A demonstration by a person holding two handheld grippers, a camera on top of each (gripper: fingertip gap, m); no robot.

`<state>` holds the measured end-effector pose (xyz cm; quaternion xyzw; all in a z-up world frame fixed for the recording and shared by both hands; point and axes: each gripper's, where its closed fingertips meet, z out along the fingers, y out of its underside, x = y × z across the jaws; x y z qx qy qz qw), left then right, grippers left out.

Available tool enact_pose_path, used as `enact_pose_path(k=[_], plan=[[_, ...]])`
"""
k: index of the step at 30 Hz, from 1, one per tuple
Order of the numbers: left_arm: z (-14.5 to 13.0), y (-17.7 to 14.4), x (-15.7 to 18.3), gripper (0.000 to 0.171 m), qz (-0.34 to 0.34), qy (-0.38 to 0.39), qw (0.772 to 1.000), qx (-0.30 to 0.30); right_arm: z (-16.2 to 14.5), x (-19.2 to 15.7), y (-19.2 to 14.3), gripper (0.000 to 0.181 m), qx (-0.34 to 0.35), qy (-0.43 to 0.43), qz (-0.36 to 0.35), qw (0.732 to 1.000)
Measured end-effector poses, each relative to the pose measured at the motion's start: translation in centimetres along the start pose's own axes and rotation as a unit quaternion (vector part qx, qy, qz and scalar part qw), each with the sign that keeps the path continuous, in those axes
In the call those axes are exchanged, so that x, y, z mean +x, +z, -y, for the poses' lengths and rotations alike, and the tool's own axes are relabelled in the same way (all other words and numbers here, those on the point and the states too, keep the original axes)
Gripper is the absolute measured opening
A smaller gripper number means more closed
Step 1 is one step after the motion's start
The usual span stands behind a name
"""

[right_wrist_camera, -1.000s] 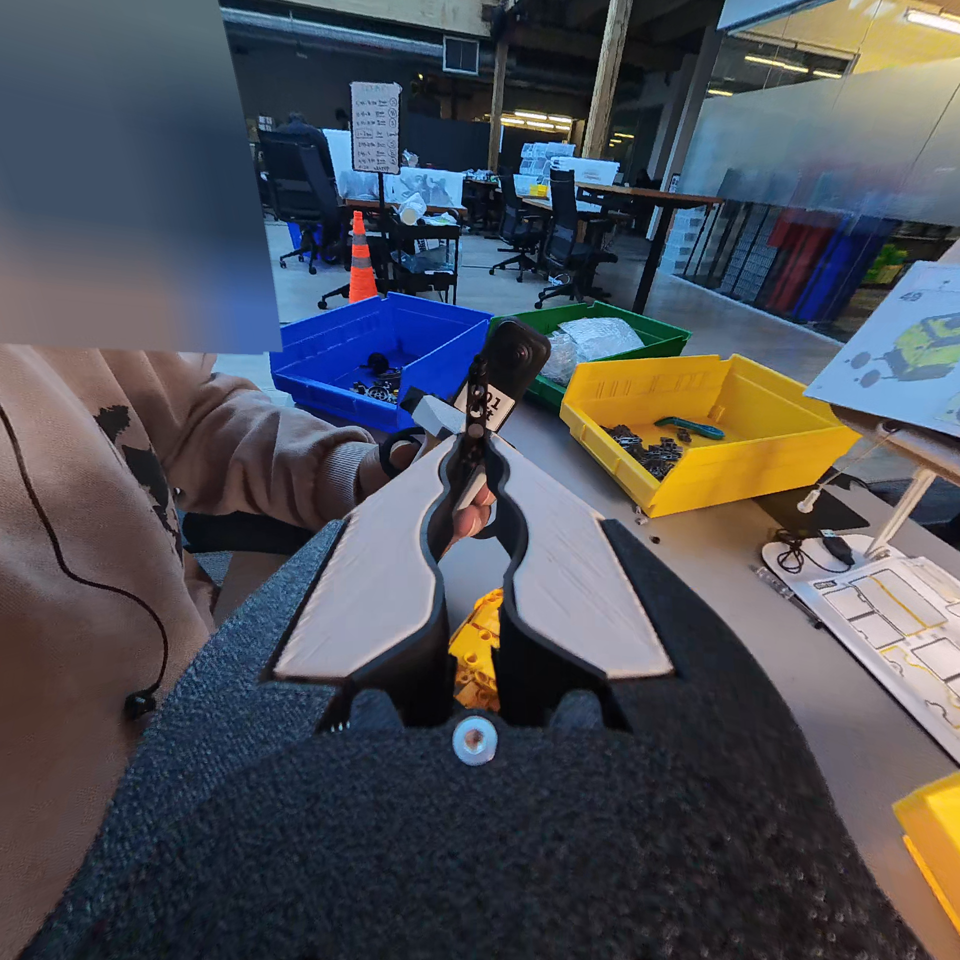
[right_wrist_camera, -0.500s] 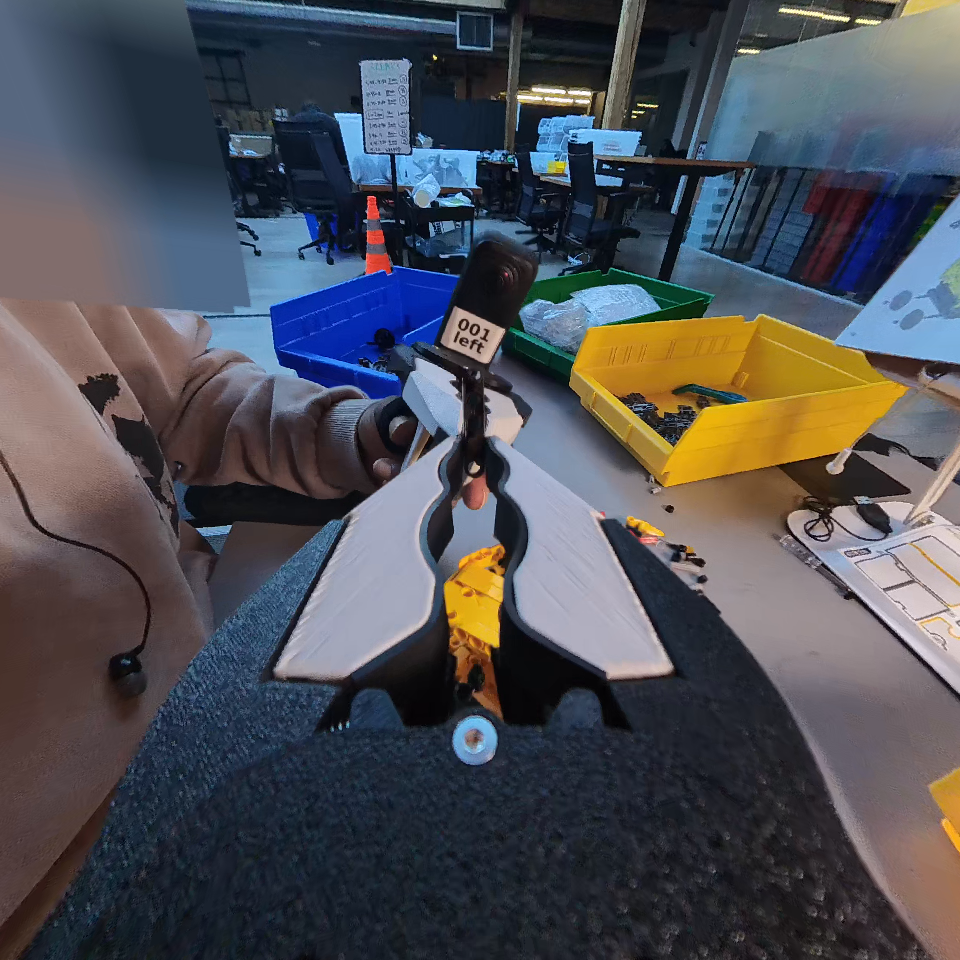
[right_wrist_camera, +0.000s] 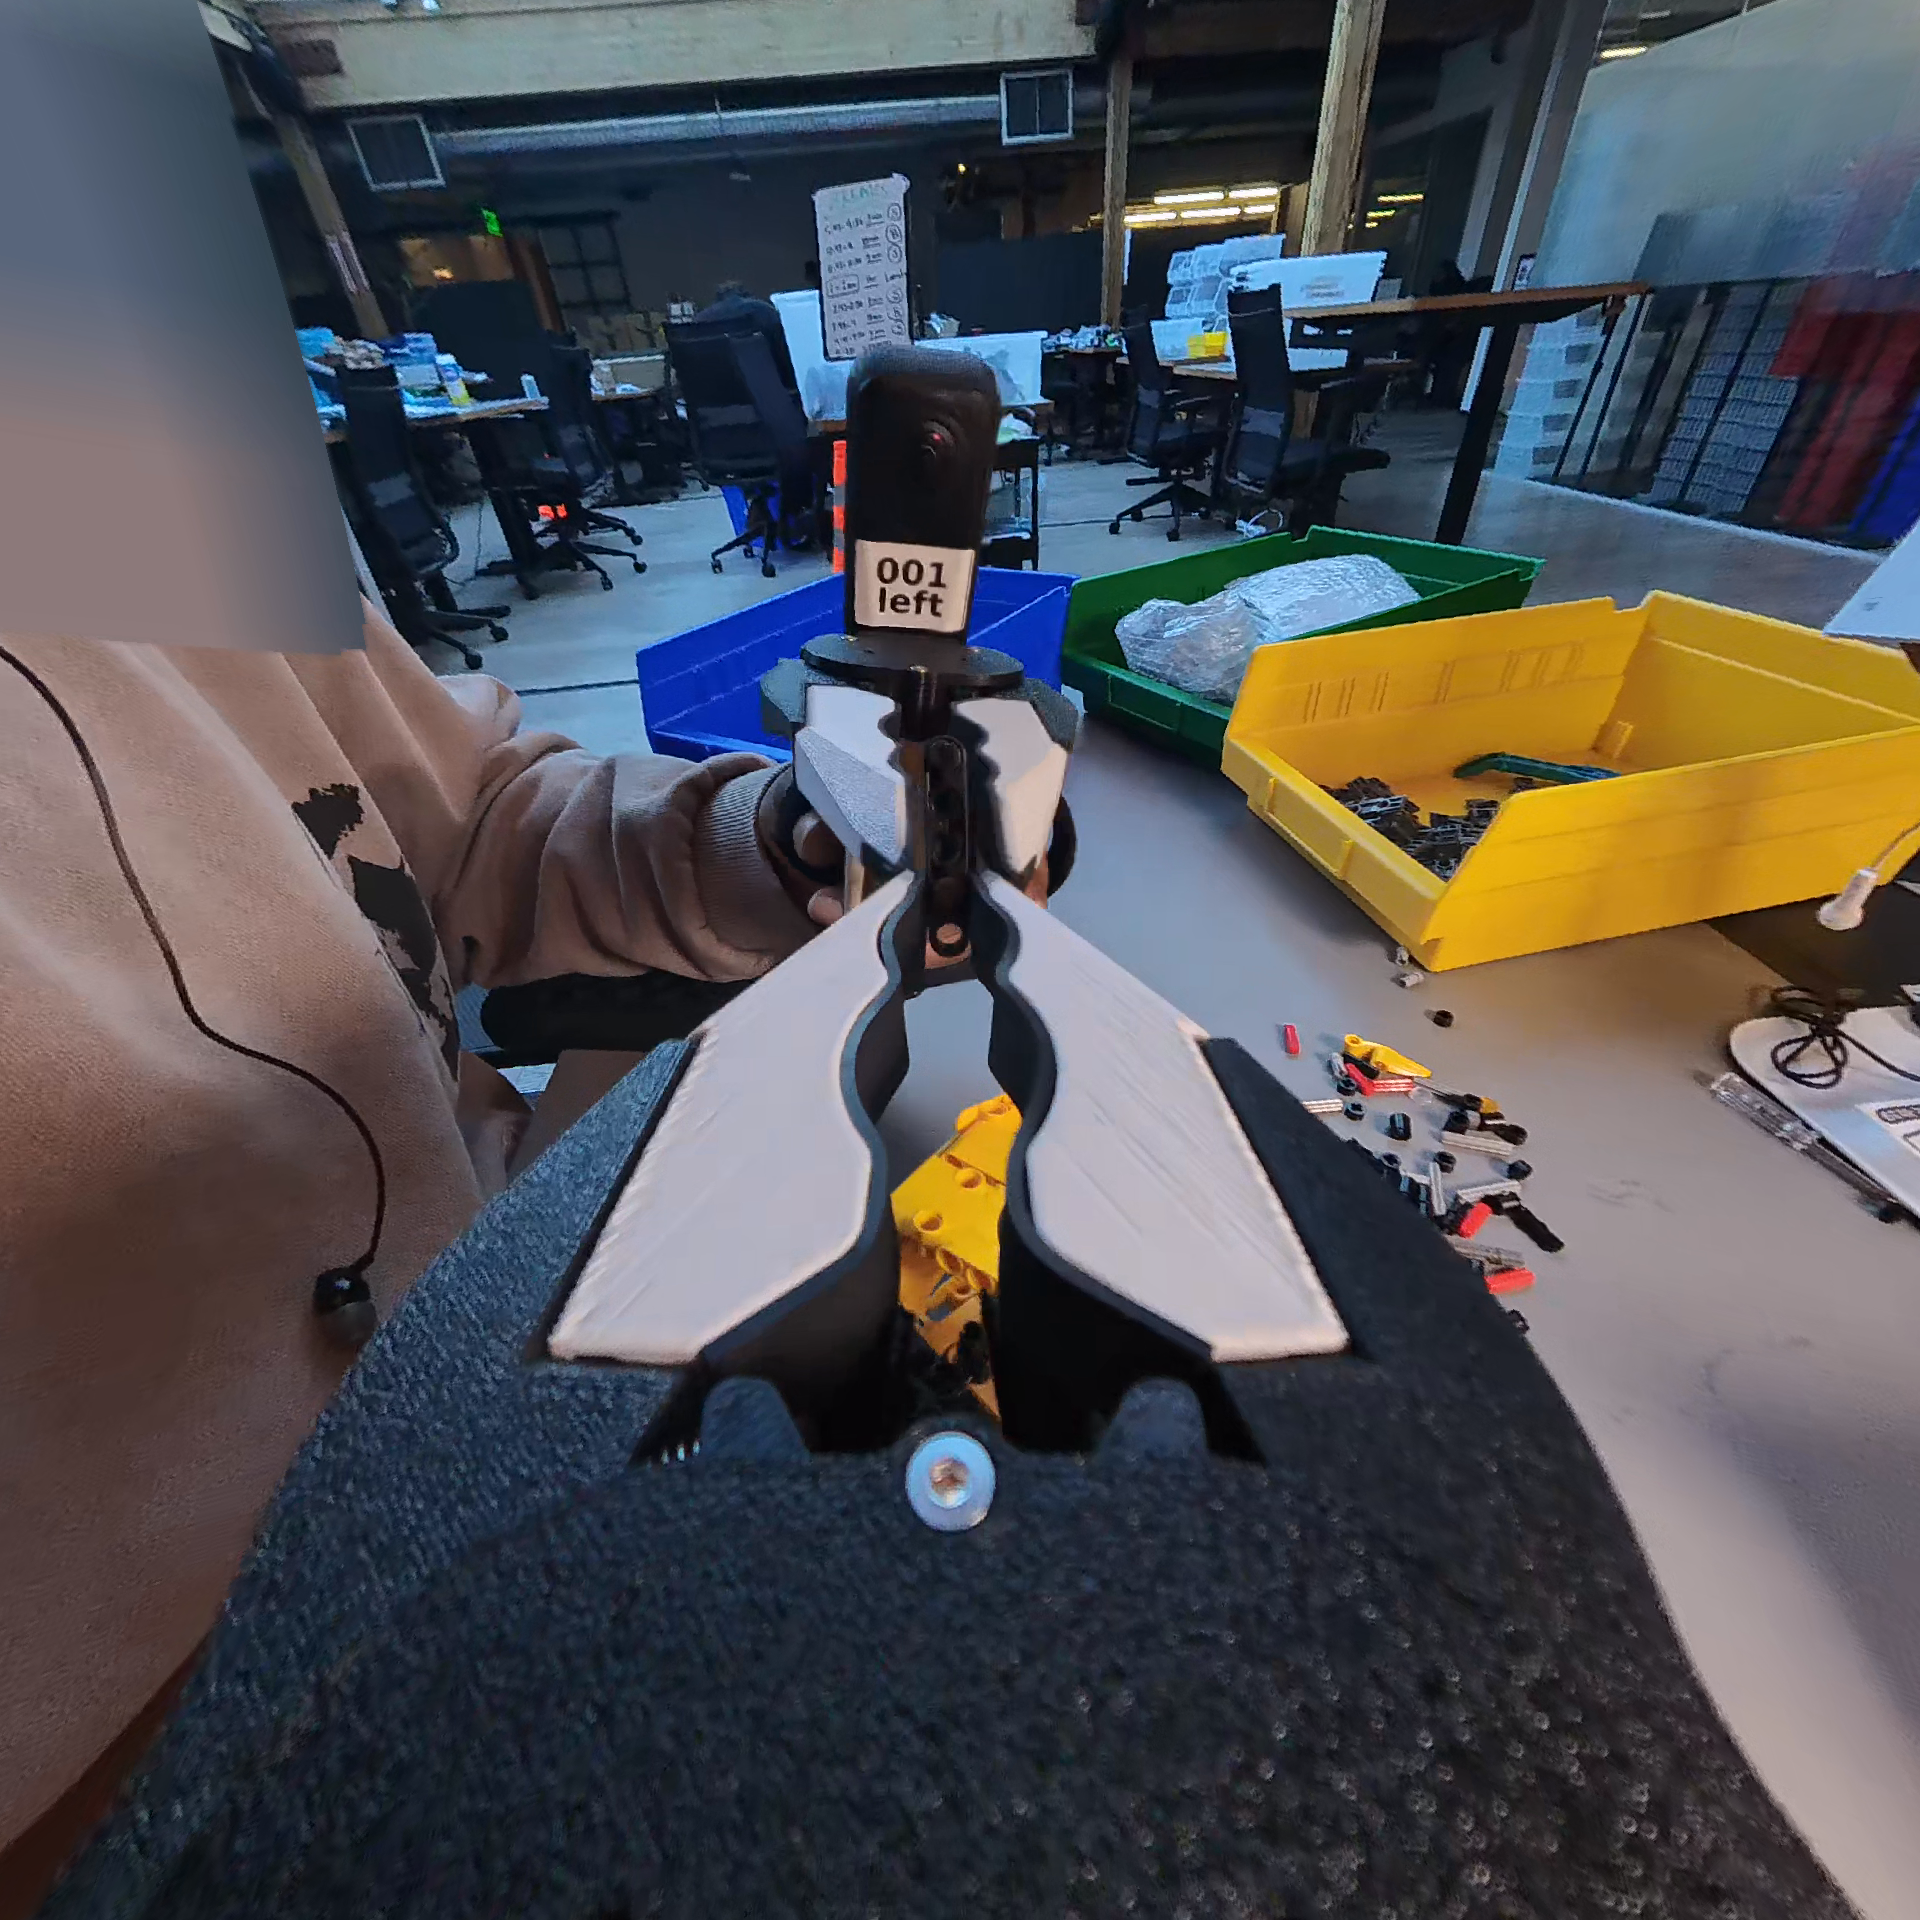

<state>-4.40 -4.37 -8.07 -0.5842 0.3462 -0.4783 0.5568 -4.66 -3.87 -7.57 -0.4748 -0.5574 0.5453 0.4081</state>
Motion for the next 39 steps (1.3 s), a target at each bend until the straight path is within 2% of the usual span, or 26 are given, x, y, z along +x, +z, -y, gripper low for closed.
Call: enact_pose_path(k=[7, 10, 14, 16, 18, 20, 23, 27, 32, 36, 39], plan=[[-0.3, 0.3, 0.5, 0.006, -0.005, 0.015, 1.0, -0.023, -0.3, -0.3, 0.3, 0.006, -0.008, -0.007, 0.007, 1.0], [-0.7, 0.4, 0.2, 0.005, 0.005, 0.012, 0.999, -0.042, -0.6, -0.2, 0.1, 0.006, -0.02, -0.01, 0.005, 1.0], [-0.2, 0.2, 0.2, 0.005, 0.005, 0.01, 0.999, -0.047, -0.1, -0.1, 0.0, 0.005, -0.003, 0.001, 0.013, 1.0], [0.5, -1.0, -0.7, 0.006, 0.021, 0.002, 0.999, -0.032, 1.1, 0.6, -1.1, 0.005, 0.029, 0.015, 0.007, 0.999], [1.0, -3.4, -2.4, 0.005, 0.046, -0.019, 0.999, -0.012, 3.7, 2.2, -4.3, 0.004, 0.091, 0.034, -0.011, 0.995], [0.8, -4.9, -4.5, 0.005, 0.092, -0.02, 0.995, -0.013, 4.4, 3.8, -6.5, 0.005, 0.106, 0.03, -0.043, 0.993], [-1.7, -5.7, -8.5, 0.006, 0.181, -0.005, 0.98, -0.077, 4.2, 5.7, -7.6, 0.005, 0.13, 0.043, -0.073, 0.988], [-6.7, -6.6, -13.1, 0.006, 0.281, 0.033, 0.939, -0.196, 1.7, 8.1, -7.7, 0.005, 0.112, 0.044, -0.116, 0.986], [-10.7, -6.0, -16.8, 0.007, 0.324, 0.056, 0.897, -0.294, -1.4, 9.7, -6.6, 0.005, 0.078, 0.055, -0.125, 0.988], [-12.3, -5.4, -18.2, 0.012, 0.325, 0.051, 0.888, -0.321, -2.5, 10.4, -6.1, 0.005, 0.057, 0.052, -0.128, 0.989], [-10.8, -4.8, -18.3, 0.021, 0.319, 0.045, 0.904, -0.28, -2.7, 10.7, -6.1, 0.005, 0.051, 0.048, -0.128, 0.989]])
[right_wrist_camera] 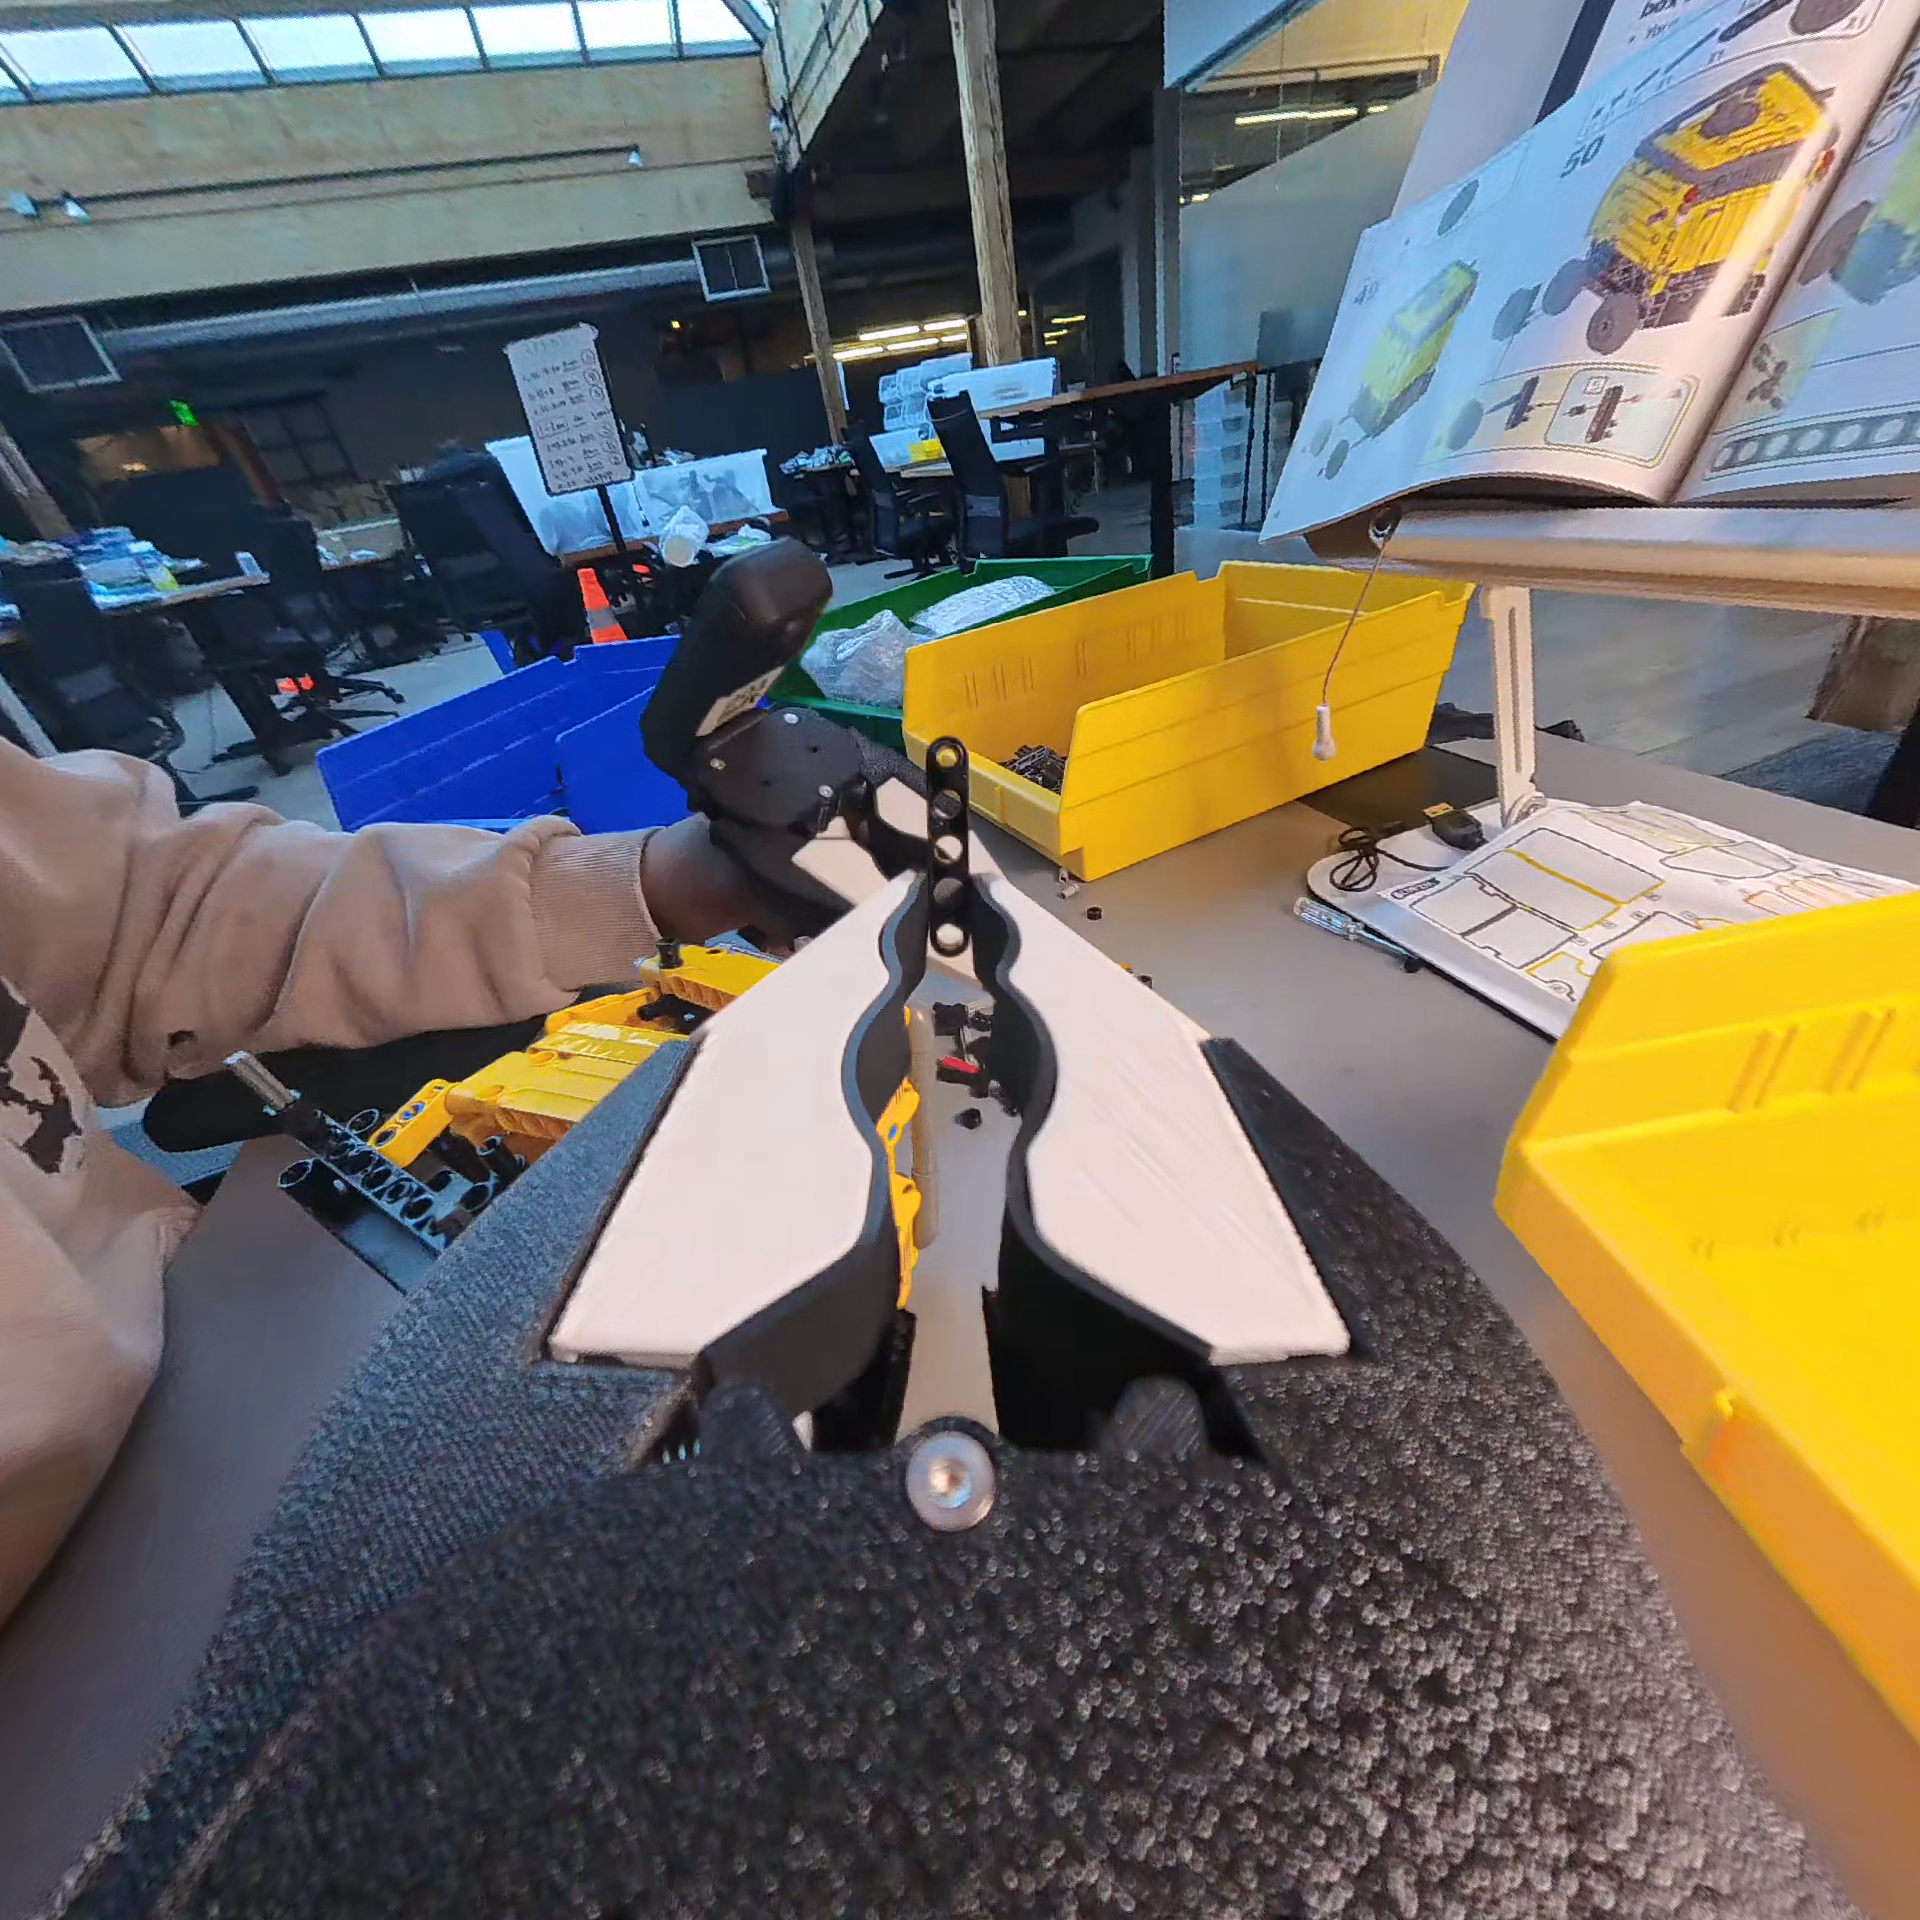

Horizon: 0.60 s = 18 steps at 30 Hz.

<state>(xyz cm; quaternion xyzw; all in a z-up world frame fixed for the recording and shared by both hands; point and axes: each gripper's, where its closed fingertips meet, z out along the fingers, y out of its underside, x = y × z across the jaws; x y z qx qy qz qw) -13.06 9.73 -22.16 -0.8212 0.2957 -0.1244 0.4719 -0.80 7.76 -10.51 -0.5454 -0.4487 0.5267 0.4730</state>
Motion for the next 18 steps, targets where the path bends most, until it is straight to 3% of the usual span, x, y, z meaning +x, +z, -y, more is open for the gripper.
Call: enact_pose_path(k=[6, 11, 14, 18], plan=[[5.2, -2.4, 1.9, 0.025, -0.076, -0.053, 0.988, 0.123, -0.7, -0.2, 0.1, 0.005, -0.018, -0.027, -0.007, 0.999], [10.6, -5.0, 5.7, 0.028, -0.178, -0.047, 0.959, 0.218, -1.0, 0.0, 1.6, 0.005, -0.046, -0.09, -0.019, 0.995], [13.0, -4.9, 5.9, 0.037, -0.185, -0.049, 0.955, 0.226, -1.0, 1.0, 3.4, 0.005, -0.097, -0.135, -0.036, 0.986], [13.5, -3.7, 4.7, 0.036, -0.165, -0.008, 0.963, 0.212, 0.0, 1.0, 5.8, 0.005, -0.151, -0.186, -0.044, 0.97]])
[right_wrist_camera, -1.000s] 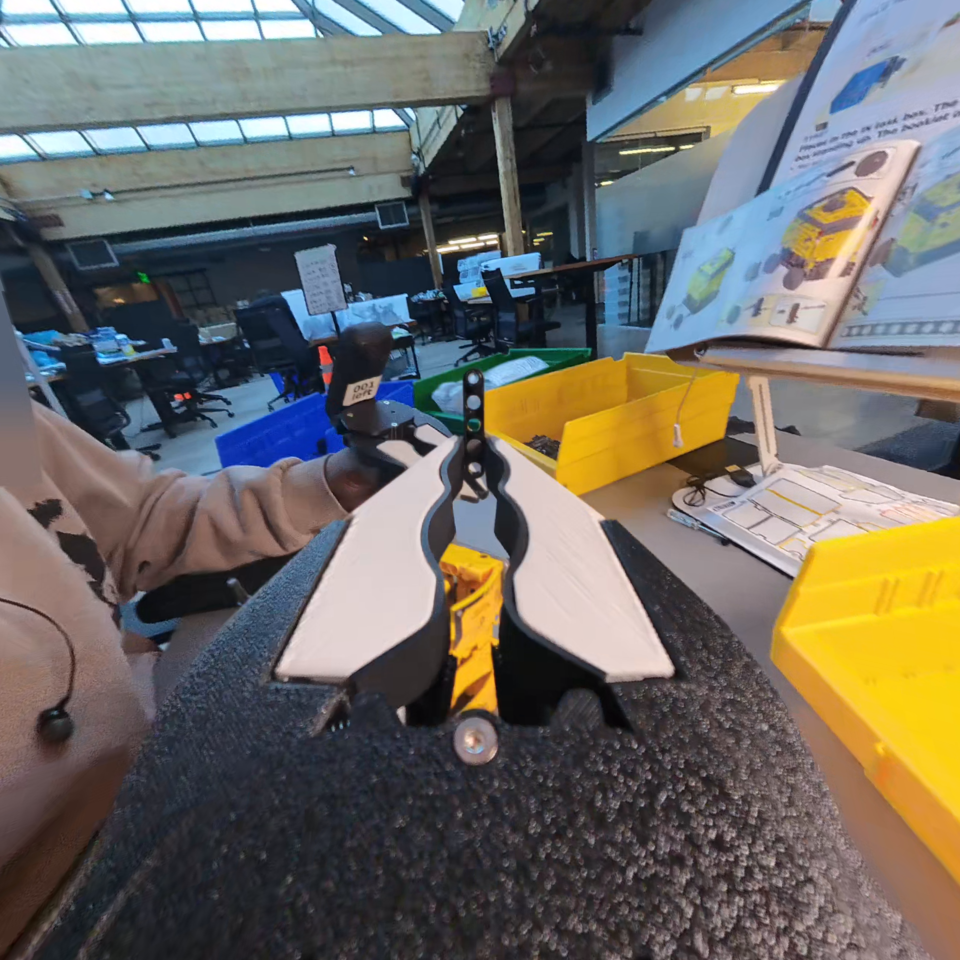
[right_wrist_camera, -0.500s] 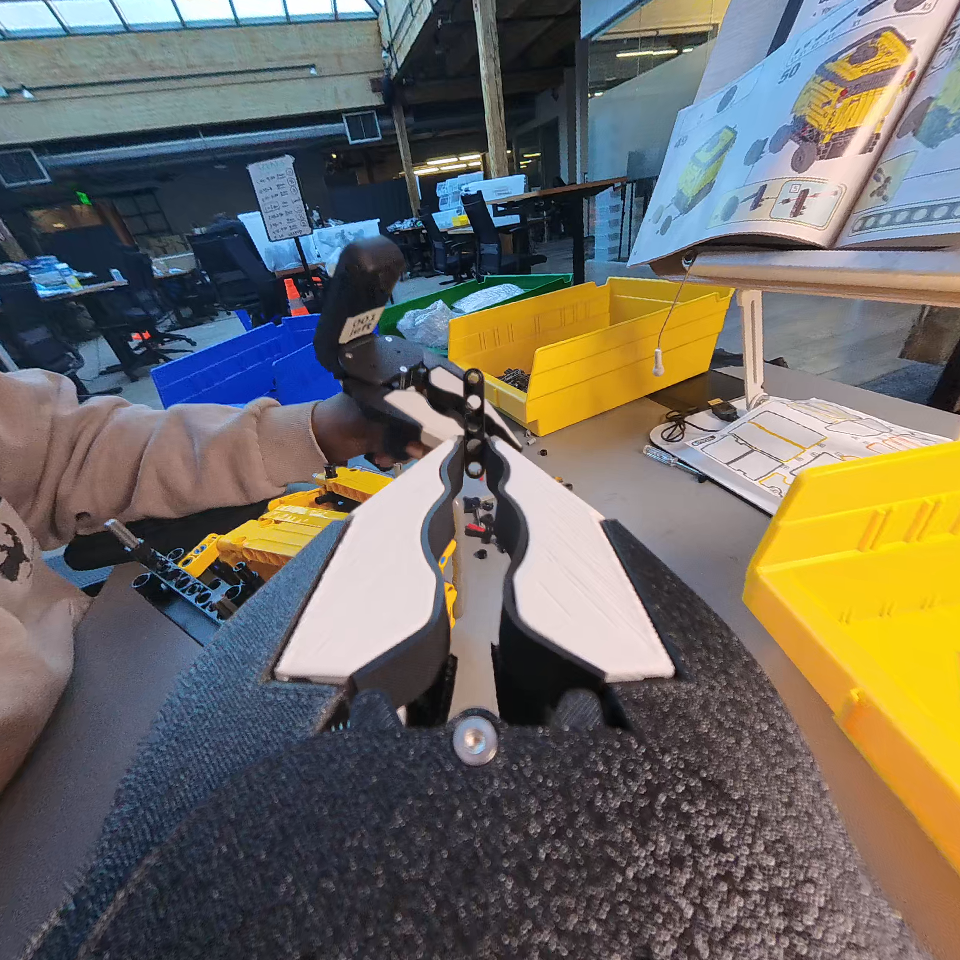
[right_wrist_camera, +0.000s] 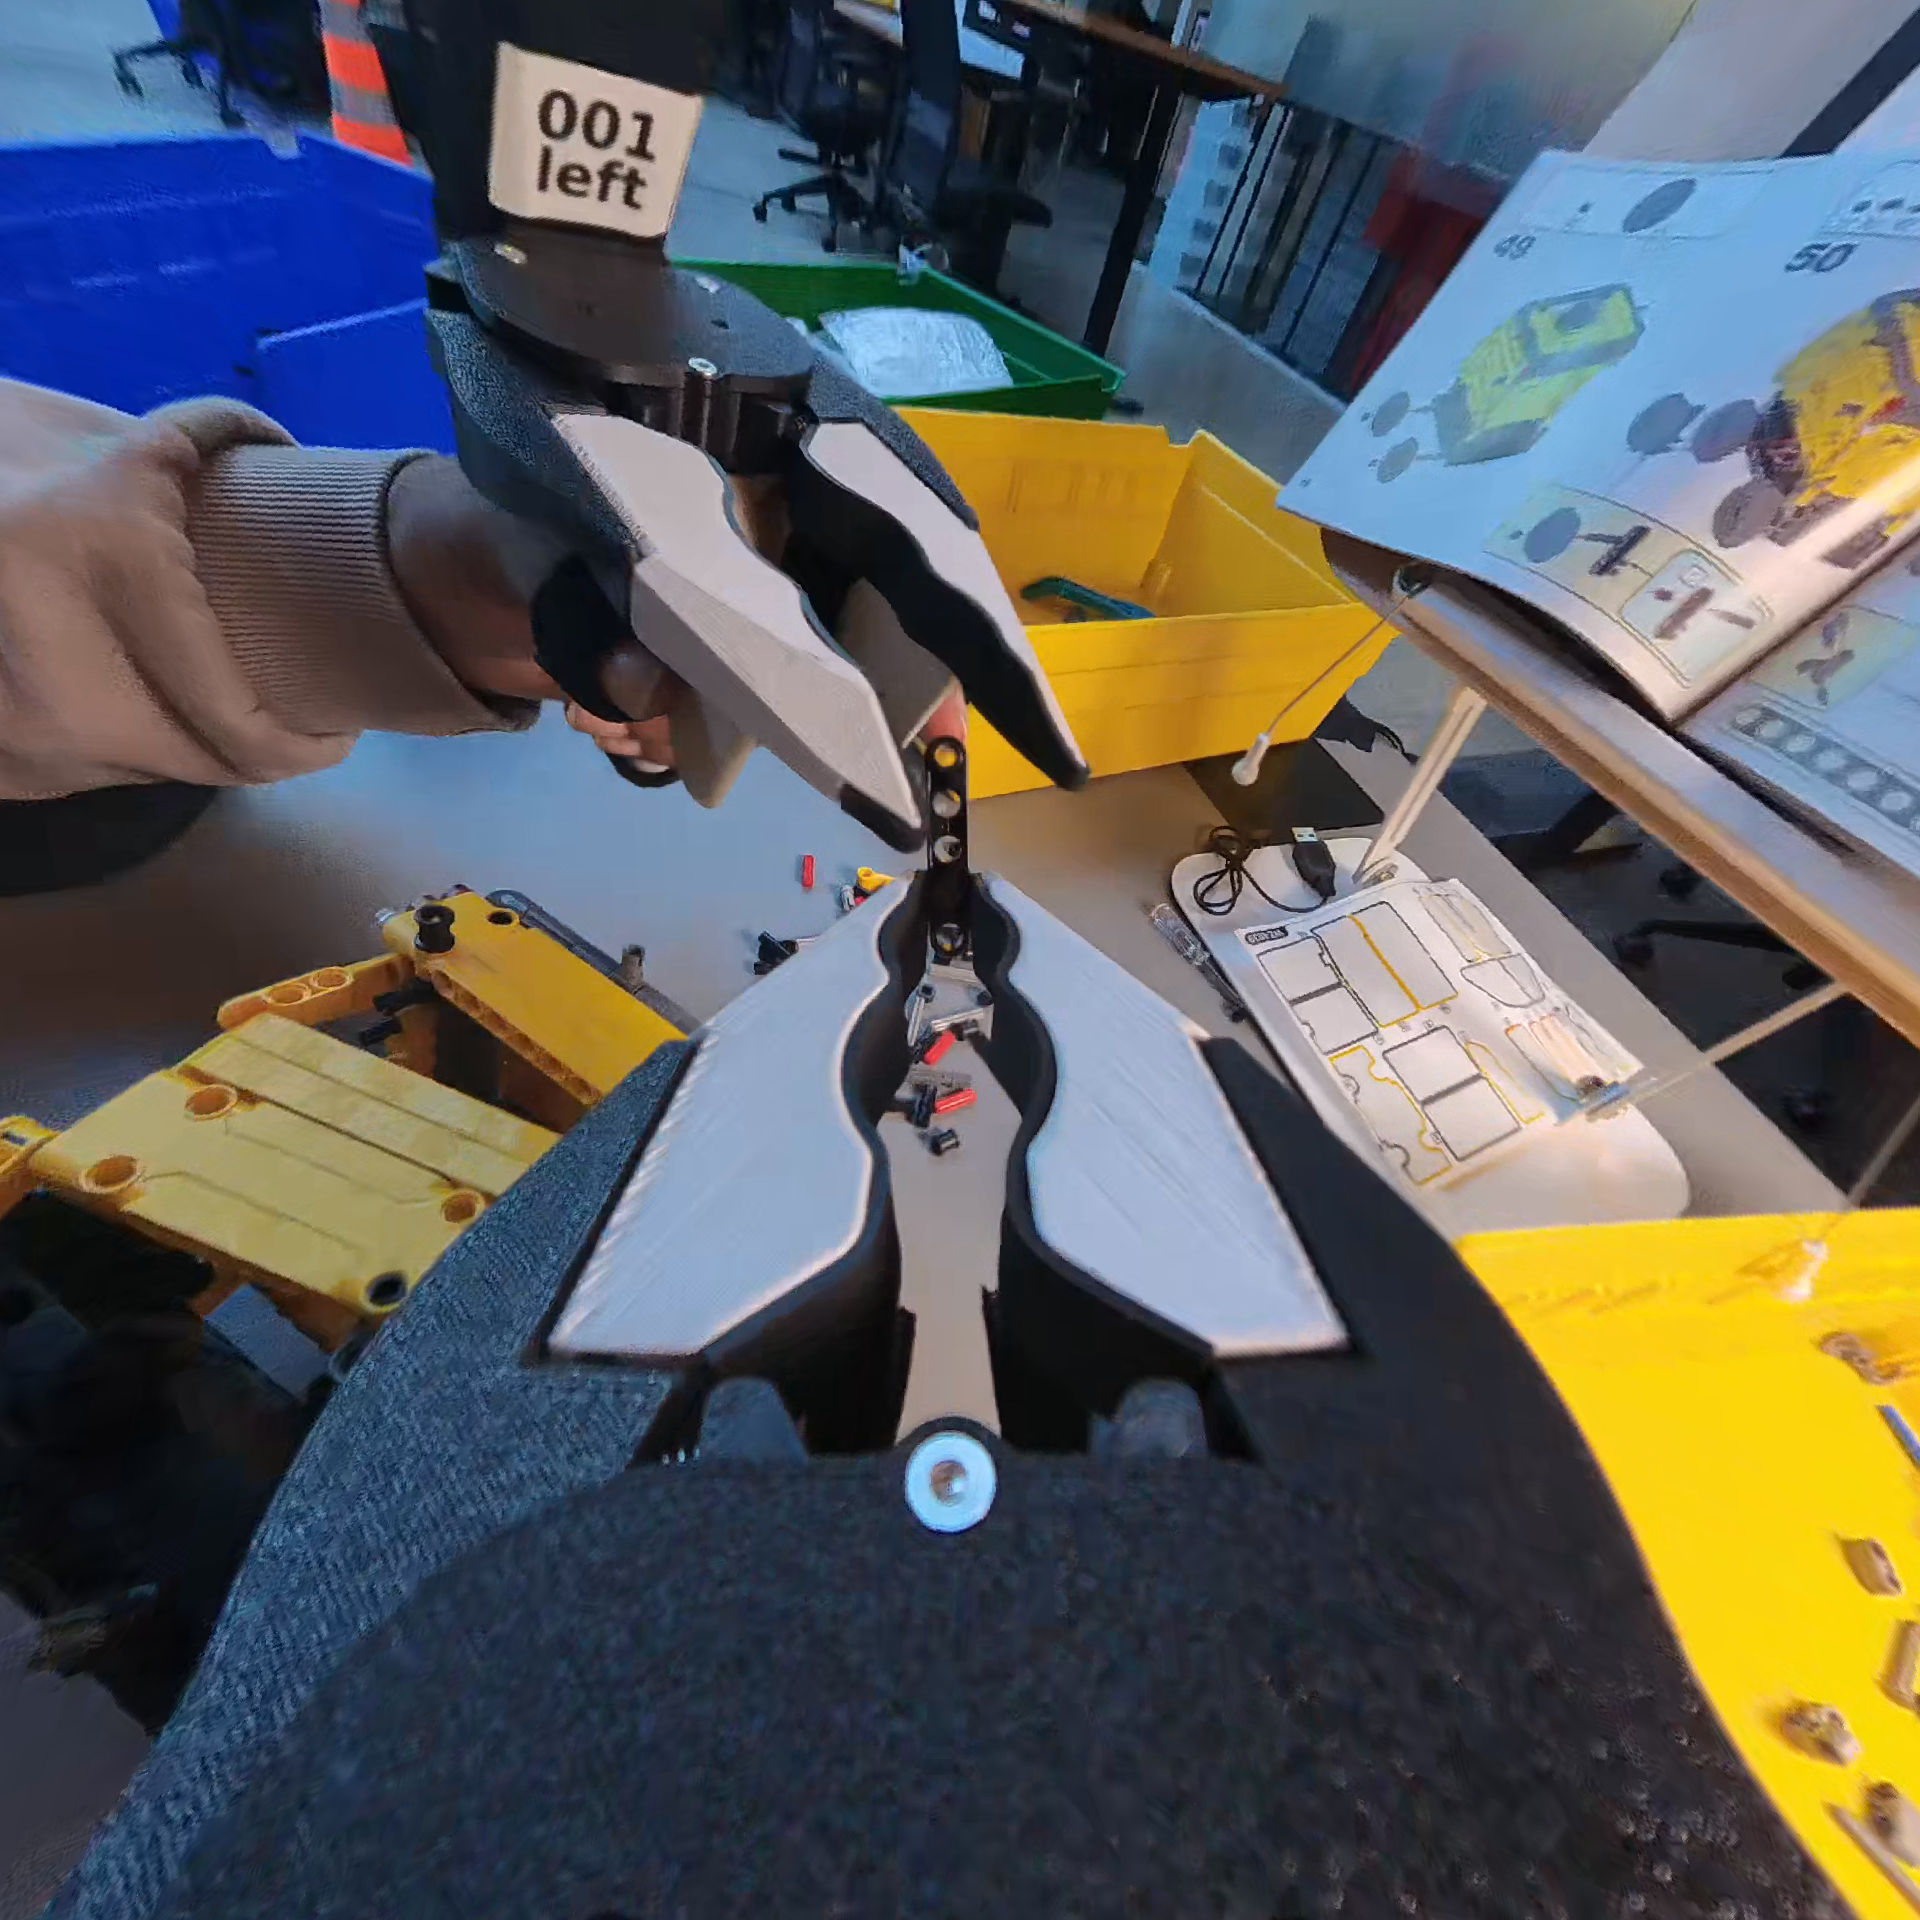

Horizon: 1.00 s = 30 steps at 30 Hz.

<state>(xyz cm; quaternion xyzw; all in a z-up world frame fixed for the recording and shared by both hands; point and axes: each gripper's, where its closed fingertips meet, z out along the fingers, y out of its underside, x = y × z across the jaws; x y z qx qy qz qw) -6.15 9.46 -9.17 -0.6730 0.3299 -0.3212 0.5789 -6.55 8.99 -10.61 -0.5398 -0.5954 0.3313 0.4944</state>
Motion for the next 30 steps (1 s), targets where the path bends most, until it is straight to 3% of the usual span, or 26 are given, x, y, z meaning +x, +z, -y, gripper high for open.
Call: enact_pose_path(k=[4, 17, 22, 30], plan=[[0.4, -0.8, 0.6, 0.017, -0.046, -0.01, 0.998, 0.029, 0.4, -0.5, 1.3, 0.005, -0.026, -0.035, 0.001, 0.999], [-1.5, -1.6, 1.8, 0.016, -0.092, -0.006, 0.995, 0.025, -0.4, -2.2, 1.9, 0.005, -0.021, -0.043, 0.032, 0.998], [-0.2, -2.5, 2.8, 0.017, -0.117, -0.011, 0.992, 0.054, 1.7, -2.7, 0.6, 0.005, 0.05, 0.023, 0.079, 0.995], [2.9, -3.3, 4.4, 0.013, -0.145, -0.008, 0.983, 0.11, 4.6, -3.5, -1.2, 0.005, 0.146, 0.125, 0.16, 0.968]])
